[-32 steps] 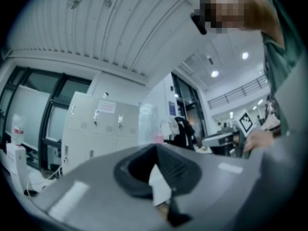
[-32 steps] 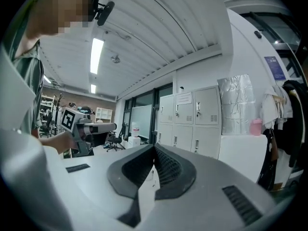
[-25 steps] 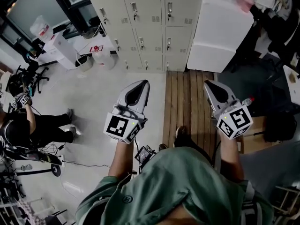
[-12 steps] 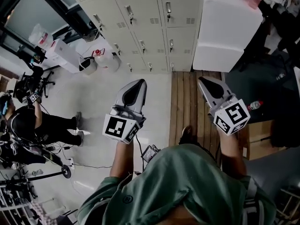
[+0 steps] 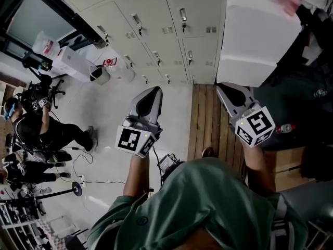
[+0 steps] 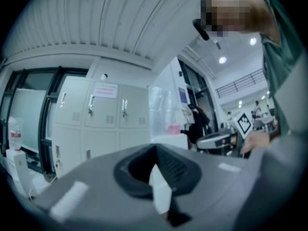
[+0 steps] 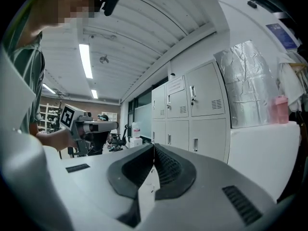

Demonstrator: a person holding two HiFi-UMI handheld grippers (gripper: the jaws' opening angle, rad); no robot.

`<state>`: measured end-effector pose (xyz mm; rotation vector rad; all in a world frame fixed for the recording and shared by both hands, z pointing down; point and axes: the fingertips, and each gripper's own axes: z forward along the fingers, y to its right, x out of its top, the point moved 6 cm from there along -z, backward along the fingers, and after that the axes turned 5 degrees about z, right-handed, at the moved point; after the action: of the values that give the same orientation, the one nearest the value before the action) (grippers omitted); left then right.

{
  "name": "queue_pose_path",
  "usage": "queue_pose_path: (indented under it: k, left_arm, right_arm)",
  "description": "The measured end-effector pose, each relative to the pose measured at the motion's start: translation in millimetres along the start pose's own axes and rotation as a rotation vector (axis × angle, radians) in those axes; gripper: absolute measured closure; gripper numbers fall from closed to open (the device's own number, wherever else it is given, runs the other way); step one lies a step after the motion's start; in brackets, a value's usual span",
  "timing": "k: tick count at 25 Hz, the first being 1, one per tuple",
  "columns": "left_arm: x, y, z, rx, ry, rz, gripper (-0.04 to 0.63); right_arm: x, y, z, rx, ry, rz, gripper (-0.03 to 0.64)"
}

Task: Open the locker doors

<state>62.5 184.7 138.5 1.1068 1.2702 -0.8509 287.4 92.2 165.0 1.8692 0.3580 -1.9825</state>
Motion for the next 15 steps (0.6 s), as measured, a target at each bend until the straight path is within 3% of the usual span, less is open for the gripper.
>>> queue_pose_path:
  k: [7,15]
  left_arm:
    - [-10,-14,38,0.014,-0.031,0.030,0.598]
    - [-26,-62,73,0.004,-0.014,-0.008,0.598]
  right_arm:
    - [-3,40,32,0.030,-0.002,0.017,0.612]
    - [1,60,78,-0.003,-0.006,0.000,0.612]
